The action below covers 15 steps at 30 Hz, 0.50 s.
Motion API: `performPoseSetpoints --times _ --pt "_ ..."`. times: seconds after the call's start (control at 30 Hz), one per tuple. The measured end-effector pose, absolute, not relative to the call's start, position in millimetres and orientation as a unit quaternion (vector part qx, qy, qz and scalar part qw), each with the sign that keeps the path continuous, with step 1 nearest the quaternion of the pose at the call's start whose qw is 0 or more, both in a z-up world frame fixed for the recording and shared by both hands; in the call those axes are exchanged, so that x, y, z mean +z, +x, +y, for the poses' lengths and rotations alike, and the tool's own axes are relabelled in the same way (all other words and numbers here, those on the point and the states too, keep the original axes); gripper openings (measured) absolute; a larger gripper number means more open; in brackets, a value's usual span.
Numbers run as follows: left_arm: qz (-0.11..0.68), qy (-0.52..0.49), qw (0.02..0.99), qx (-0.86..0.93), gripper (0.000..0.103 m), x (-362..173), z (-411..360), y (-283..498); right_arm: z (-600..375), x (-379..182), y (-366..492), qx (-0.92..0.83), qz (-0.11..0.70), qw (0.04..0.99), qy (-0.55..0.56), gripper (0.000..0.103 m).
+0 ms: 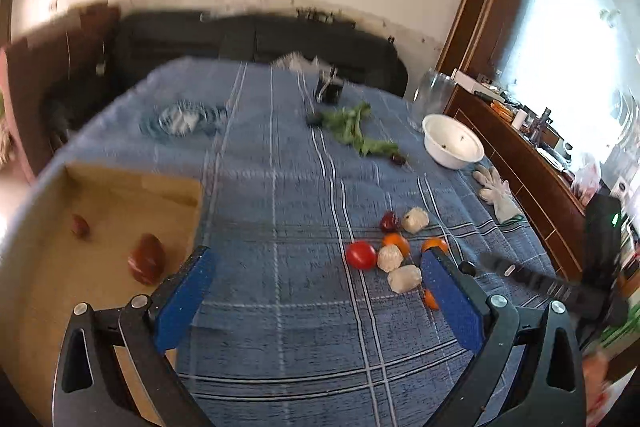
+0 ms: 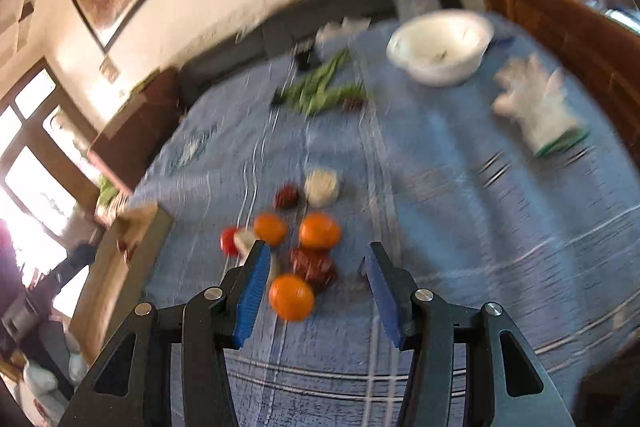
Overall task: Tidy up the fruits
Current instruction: 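Grasp the red tomato with the left gripper while the right gripper grasps a mandarin orange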
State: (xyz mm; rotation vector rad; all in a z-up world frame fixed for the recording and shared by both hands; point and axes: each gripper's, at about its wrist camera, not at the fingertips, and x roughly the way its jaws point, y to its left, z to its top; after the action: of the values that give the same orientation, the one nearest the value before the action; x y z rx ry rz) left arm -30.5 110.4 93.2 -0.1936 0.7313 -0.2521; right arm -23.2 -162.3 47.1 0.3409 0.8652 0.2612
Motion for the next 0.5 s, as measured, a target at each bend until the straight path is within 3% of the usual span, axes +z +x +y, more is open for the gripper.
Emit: performPoseSetpoints --times 0.17,0.37,0.43,0.5 --pt "0.381 -0.095 0.911 -0.125 0.088 72.3 103.4 -18.7 -142.1 22.0 -13.0 0.148 0.448 0.870 0.144 0.051" --pt "0.397 -0.111 0.901 -0.132 0.086 60.0 97.5 -12.2 -125.8 15.9 -12.9 0.148 0.451 0.873 0.114 0.050" --pt "0.404 -0.108 0.898 -0.136 0.086 54.4 89.9 -7.0 -123.1 15.0 -14.0 0.151 0.450 0.874 0.107 0.036" --pt "0.411 -0.103 0.895 -0.137 0.086 49.0 82.8 0.2 -121.0 16.1 -17.2 0.145 0.445 0.878 0.097 0.035"
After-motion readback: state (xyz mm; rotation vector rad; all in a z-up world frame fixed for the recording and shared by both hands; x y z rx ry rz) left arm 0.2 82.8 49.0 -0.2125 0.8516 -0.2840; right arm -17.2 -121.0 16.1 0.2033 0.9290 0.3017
